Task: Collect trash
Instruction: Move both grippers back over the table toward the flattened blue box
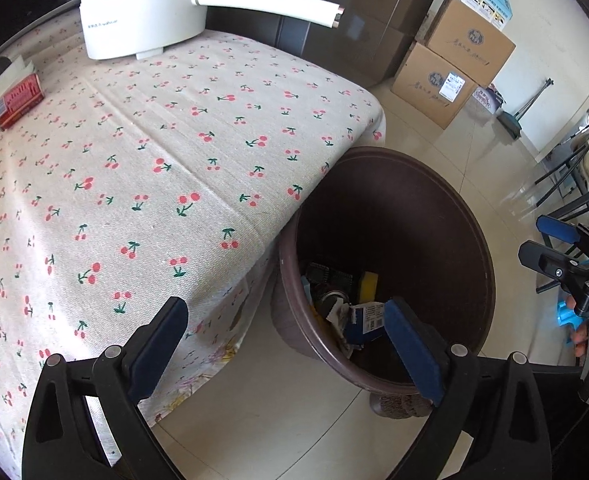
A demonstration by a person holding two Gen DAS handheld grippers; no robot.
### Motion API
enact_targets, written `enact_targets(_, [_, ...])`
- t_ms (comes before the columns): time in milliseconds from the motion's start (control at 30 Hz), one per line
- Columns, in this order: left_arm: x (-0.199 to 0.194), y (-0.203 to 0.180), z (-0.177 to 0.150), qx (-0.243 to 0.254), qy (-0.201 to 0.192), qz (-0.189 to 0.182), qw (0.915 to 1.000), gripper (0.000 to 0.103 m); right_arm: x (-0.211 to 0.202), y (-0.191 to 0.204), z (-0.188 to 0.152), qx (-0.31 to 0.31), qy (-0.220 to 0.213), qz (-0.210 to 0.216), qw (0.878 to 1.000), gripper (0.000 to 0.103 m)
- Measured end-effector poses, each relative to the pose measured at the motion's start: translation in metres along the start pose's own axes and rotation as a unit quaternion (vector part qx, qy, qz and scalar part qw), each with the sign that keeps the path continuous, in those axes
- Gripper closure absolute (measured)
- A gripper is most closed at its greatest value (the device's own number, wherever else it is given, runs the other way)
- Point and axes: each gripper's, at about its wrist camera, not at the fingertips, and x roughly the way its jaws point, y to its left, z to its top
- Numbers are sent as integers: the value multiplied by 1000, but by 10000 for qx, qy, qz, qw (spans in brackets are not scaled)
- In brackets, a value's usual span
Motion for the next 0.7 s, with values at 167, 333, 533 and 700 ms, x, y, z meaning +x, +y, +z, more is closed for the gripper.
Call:
enact_targets(167, [-12,12,-2,-121,-127,191,9997,0,-3,13,4,-164,-57,41,9998,0])
enact_targets(333, [-29,30,-5,-238,-313,505,9979,0,-5,31,11,-271,-78,103,9995,0])
enact_targets(533, [-50,62,-9,-505,-412,855,9942,0,-6,61,22,-401,-119,219,9989,0])
enact_targets(700, [-65,93,-14,-794,-427,1047,9904,0,-2,90,31,-522,-128,274,9982,0])
